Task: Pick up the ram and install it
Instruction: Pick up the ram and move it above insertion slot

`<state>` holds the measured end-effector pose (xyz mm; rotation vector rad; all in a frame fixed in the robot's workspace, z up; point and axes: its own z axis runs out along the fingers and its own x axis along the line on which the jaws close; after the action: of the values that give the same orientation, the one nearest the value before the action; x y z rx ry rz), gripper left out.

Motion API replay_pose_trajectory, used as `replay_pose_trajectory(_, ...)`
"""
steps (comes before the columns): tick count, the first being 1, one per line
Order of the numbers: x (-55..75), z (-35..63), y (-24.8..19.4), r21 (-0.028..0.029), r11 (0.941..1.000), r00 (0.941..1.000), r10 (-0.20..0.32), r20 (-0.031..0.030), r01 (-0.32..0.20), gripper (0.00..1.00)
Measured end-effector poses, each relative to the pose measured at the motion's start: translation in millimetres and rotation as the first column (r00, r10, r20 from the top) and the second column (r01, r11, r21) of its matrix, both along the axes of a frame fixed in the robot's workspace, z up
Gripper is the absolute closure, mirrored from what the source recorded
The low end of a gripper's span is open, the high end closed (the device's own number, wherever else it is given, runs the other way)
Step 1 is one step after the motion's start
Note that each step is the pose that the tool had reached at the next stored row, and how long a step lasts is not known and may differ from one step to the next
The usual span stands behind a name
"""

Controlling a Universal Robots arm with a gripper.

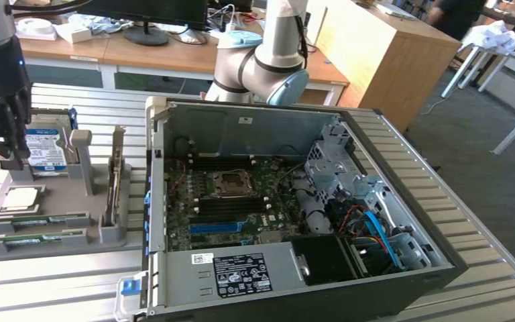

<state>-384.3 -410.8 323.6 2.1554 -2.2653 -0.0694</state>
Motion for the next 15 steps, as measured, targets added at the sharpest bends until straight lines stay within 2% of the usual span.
replay_pose_trajectory(15, 0.0, -12.1, 0.0, 0.0000, 1.0000, 1.0000, 0.001, 0.0000, -0.001, 0.70)
